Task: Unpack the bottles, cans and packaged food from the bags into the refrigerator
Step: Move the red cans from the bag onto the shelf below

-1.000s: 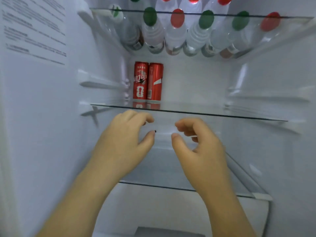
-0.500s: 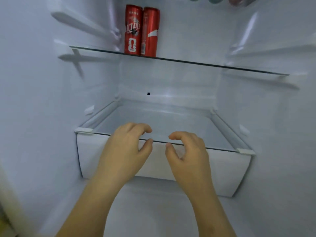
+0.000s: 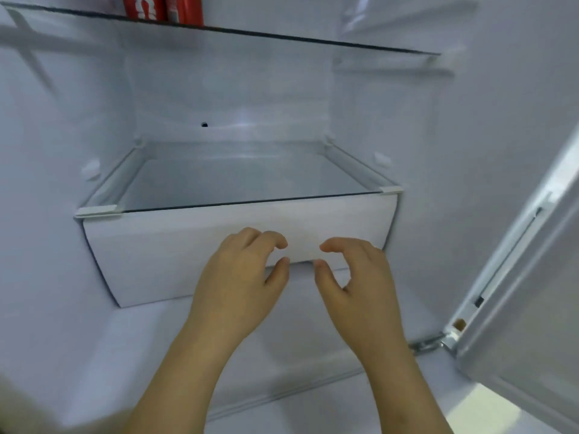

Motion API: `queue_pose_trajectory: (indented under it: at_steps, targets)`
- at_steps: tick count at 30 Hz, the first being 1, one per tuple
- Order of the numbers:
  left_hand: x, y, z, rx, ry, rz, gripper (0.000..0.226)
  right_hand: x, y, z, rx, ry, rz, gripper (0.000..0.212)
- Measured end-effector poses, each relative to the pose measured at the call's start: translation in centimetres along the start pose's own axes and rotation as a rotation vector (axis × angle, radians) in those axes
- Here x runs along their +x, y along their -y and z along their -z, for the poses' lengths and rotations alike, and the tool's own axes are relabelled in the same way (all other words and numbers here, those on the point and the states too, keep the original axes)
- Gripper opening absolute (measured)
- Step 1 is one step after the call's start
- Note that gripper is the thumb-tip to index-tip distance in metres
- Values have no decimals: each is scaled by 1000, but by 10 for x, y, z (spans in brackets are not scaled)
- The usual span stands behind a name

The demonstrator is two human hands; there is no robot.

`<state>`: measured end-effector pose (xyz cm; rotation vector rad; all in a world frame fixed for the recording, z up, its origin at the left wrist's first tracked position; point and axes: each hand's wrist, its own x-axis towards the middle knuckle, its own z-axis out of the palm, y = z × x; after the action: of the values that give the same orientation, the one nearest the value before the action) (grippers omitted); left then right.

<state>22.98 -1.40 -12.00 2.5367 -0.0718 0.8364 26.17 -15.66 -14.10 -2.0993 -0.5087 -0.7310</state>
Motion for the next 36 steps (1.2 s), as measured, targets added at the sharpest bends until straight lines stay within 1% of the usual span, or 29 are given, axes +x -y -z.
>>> queue_pose_trajectory:
  at_steps: [4, 7, 9, 12, 16, 19, 23, 30, 36]
  targets:
    - [-21, -14, -13, -104, 134, -103, 27, -41, -2, 18, -102, 0, -114, 32]
    - [-36, -31, -23, -172, 189, -192, 28, -72, -4, 39, -170, -11, -209, 33]
    - [-46, -45, -30, -209, 231, -246, 29, -91, -6, 54, -216, -44, -256, 30]
    - [-61, -67, -44, -262, 335, -335, 28, -120, -8, 79, -280, -75, -353, 26]
    - [-87, -110, -68, -329, 482, -441, 28, -163, -11, 119, -426, -195, -479, 31]
    - [-111, -149, -86, -341, 606, -552, 30, -196, -13, 156, -508, -194, -621, 24]
    - [-150, -210, -107, -343, 712, -712, 30, -249, -13, 212, -577, -258, -781, 28]
    - [-240, -333, -114, -441, 842, -915, 30, -353, 0, 314, -737, -343, -1006, 29]
    - [-332, -429, -108, -499, 905, -1090, 29, -441, 30, 402, -788, -442, -1153, 31]
